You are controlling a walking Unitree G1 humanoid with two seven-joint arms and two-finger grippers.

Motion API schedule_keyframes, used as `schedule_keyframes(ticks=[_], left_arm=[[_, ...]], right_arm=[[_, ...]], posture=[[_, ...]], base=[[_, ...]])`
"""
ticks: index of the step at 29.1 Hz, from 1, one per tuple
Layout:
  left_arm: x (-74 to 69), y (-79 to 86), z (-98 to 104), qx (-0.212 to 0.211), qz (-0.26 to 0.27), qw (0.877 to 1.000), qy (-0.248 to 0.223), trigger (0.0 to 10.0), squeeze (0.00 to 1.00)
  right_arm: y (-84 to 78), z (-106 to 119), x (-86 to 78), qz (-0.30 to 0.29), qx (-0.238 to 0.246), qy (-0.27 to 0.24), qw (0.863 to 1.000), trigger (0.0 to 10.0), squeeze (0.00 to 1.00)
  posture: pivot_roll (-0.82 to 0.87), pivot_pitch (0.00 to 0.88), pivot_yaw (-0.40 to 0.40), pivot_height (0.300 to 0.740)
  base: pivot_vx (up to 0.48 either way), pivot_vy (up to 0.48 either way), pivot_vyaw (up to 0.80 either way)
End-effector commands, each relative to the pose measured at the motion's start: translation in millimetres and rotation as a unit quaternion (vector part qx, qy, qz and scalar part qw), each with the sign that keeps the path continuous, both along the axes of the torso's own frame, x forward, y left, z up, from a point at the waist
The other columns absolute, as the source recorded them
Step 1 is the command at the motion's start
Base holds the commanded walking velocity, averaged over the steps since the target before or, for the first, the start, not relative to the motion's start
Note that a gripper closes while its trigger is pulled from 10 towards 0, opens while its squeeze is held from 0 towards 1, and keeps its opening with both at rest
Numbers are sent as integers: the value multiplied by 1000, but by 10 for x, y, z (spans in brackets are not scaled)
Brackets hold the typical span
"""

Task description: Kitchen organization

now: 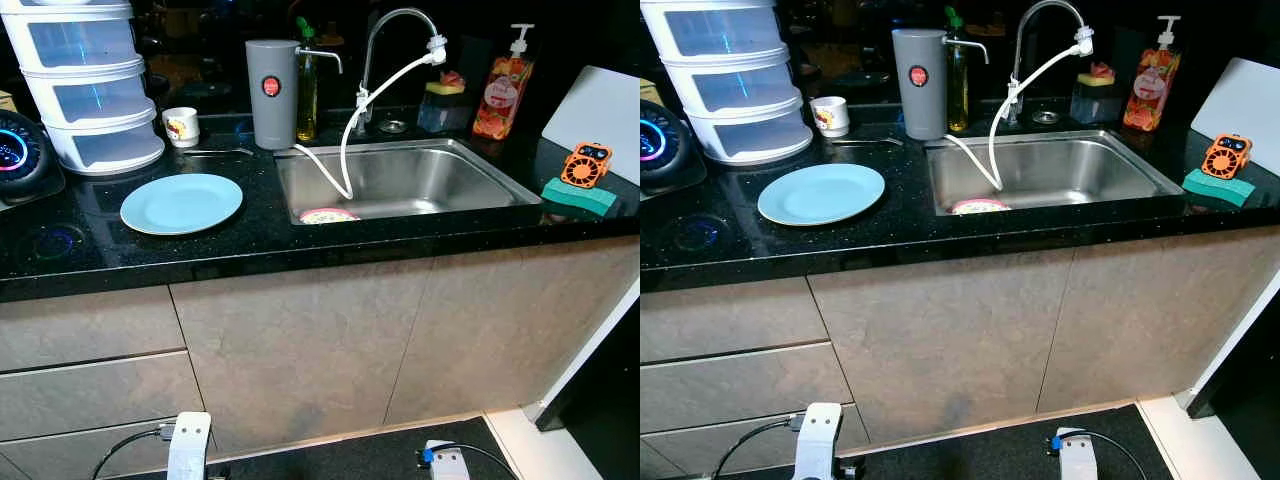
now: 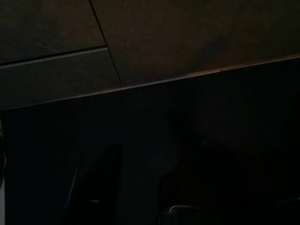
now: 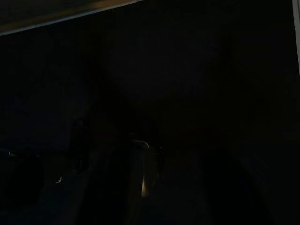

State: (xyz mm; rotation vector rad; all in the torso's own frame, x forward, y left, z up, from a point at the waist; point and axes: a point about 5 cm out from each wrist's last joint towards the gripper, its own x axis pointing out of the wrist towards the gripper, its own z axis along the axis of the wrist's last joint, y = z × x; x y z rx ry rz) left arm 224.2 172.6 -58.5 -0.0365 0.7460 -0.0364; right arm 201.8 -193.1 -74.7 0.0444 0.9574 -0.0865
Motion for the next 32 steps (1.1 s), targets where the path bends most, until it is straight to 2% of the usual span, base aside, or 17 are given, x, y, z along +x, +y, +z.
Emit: schedule_keyframes(ticks=[1,10,12,13,14,15,16,17,18,32], left_arm=[[-33,11,-24,1,3,1000,9,0,0],[-32,14,-24,2,5,1000,10,0,0],[-32,14,-24,3,5,1000,10,0,0],[-31,14,-24,3,5,1000,10,0,0],[-31,14,-24,4,5,1000,10,0,0],[-31,15,-24,4,5,1000,10,0,0],[-31,15,-24,4,5,1000,10,0,0],[-30,16,-23,5,4,1000,10,4039,557],[-29,15,-23,4,4,1000,9,10000,1000],[-21,-13,-22,1,1,1000,11,10000,1000]], right_arm=[[-1,-2,-4,-6,2,1,1000,0,0],[5,-1,1,-6,1,1,1000,0,0],[7,0,3,-6,1,1,1000,275,0],[8,0,4,-6,1,1,1000,1922,0],[8,1,5,-6,1,2,1000,2196,0],[8,1,5,-5,0,2,1000,3765,0],[8,1,5,-5,0,2,1000,3765,0],[9,1,6,-2,-1,2,1000,8039,114],[11,1,6,-2,0,2,1000,10000,1000],[-7,-8,-13,-3,-1,6,1000,10000,1000]], posture=[[-38,51,-10,740],[-37,55,-15,740],[-36,55,-16,740],[-35,55,-15,740],[-34,57,-15,740],[-34,58,-16,740],[-34,58,-16,740],[-35,59,-17,740],[-35,59,-17,740],[-41,63,-15,740]], base=[[0,0,0],[0,0,0],[0,0,0],[0,0,0],[0,0,0],[0,0,0],[0,0,0],[0,0,0],[0,0,0],[0,0,0]])
